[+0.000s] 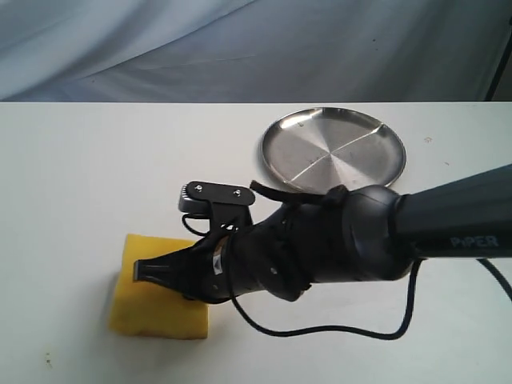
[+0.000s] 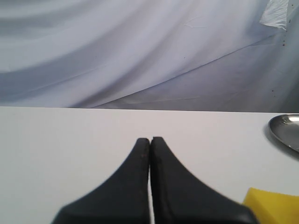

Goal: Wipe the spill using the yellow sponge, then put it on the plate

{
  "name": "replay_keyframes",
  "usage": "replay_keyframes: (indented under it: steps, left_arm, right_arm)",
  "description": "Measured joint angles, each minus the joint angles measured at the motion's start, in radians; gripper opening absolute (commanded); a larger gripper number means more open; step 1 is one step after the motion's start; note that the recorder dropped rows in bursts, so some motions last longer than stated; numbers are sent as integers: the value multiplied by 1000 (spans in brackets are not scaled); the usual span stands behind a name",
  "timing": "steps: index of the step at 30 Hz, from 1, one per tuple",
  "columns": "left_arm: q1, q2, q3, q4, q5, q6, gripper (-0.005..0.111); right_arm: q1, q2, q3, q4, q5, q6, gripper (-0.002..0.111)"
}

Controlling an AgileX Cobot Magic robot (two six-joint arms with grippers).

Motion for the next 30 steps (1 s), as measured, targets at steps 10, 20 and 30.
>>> replay_keyframes:
  steps: [10,20,30]
  left_arm:
    - [0,0,0,0,0,0,1]
    - [0,0,0,0,0,0,1]
    - [0,0,0,0,0,0,1]
  right_arm:
    - [-154,-104,159,-17,-29,2,0]
    - [-332,-245,281,-104,39,0,0]
    - [-523,-264,307,-193,106,0,0]
